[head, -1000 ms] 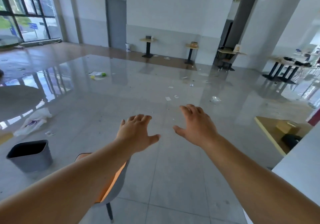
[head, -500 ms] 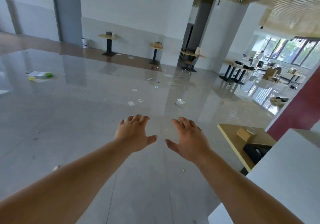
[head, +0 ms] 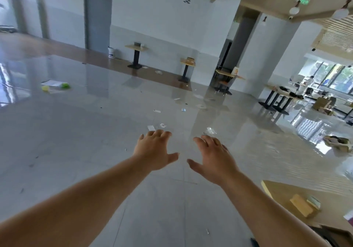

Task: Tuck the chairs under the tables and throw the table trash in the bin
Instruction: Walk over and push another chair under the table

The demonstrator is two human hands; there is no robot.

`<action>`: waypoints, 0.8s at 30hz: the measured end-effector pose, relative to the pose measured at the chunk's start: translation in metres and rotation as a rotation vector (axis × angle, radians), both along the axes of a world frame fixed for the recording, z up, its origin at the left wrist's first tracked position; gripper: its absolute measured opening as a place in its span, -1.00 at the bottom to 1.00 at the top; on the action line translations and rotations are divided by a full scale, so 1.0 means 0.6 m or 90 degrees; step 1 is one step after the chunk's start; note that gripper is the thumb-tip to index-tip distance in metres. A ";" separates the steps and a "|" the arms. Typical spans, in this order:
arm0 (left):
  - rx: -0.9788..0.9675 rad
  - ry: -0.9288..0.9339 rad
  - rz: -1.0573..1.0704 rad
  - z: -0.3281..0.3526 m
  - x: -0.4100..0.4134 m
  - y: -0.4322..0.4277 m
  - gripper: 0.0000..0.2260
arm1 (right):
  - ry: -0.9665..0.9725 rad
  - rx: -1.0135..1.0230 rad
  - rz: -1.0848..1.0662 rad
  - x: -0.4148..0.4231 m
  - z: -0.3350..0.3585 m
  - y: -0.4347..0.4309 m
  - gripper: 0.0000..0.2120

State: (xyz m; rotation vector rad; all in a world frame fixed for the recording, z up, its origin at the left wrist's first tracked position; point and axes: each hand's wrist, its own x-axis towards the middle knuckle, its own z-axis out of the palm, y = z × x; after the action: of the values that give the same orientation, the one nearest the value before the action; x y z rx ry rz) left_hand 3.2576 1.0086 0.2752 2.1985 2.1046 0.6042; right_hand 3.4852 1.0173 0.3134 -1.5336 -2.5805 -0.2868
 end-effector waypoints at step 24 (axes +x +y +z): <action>-0.150 -0.095 1.050 -0.153 -0.350 -0.503 -0.18 | -0.049 -0.186 1.011 -0.773 -0.199 -0.102 -0.22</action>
State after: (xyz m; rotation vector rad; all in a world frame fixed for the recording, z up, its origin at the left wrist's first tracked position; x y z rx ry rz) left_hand 3.0478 0.7066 0.1833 -0.1149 3.1370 0.3828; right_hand 3.0216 0.9562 0.1937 0.7810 -3.0024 0.2279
